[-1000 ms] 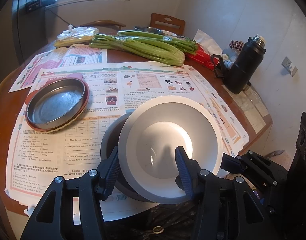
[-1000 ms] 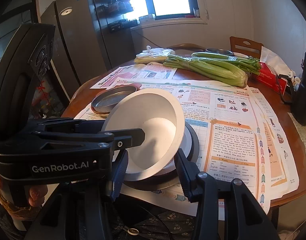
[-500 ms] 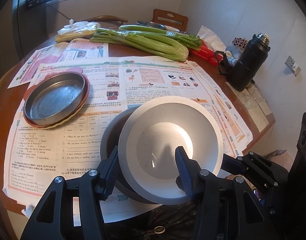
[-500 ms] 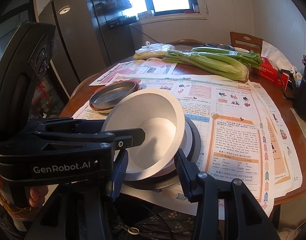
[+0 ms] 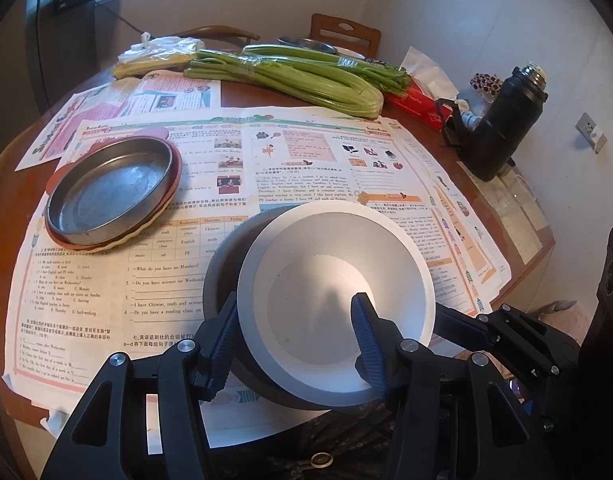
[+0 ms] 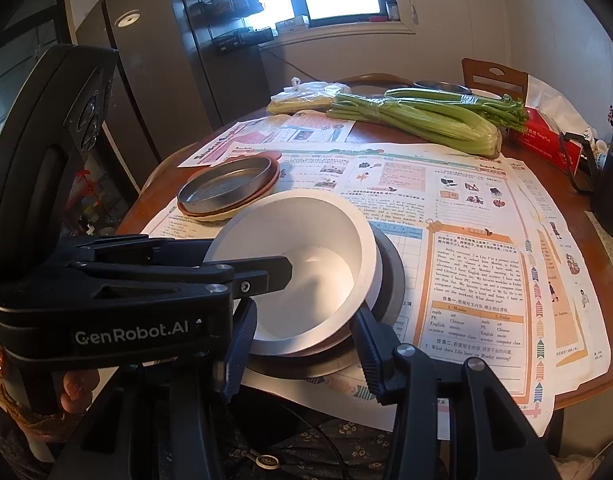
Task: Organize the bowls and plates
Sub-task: 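Seat the paper bowl inside the stack and open the left gripper, then grasp the rim of the stacked steel and paper bowls with the left gripper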
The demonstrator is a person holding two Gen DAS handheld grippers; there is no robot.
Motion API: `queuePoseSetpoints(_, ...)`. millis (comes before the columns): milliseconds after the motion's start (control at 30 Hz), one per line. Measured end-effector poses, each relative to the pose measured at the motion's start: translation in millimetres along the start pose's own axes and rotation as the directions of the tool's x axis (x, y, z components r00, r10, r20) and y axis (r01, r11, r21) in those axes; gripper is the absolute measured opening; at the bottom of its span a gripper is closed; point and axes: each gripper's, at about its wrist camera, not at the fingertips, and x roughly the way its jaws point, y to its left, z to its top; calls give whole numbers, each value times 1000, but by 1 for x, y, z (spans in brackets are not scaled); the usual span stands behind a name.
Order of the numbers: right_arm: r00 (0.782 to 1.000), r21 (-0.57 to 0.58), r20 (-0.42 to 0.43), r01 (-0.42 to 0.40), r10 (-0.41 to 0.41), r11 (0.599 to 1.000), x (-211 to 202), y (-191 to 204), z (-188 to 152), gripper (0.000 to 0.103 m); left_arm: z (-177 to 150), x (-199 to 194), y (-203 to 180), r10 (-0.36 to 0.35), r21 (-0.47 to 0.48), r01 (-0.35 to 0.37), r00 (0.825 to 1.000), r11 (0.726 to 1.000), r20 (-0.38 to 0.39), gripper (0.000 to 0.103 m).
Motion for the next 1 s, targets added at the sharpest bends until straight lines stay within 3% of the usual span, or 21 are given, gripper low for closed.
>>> queuePoseSetpoints(1000, 999, -9, 49, 0, 0, 1000, -17, -3, 5, 49, 5, -13, 2, 3, -1, -2, 1000, 1000, 31, 57)
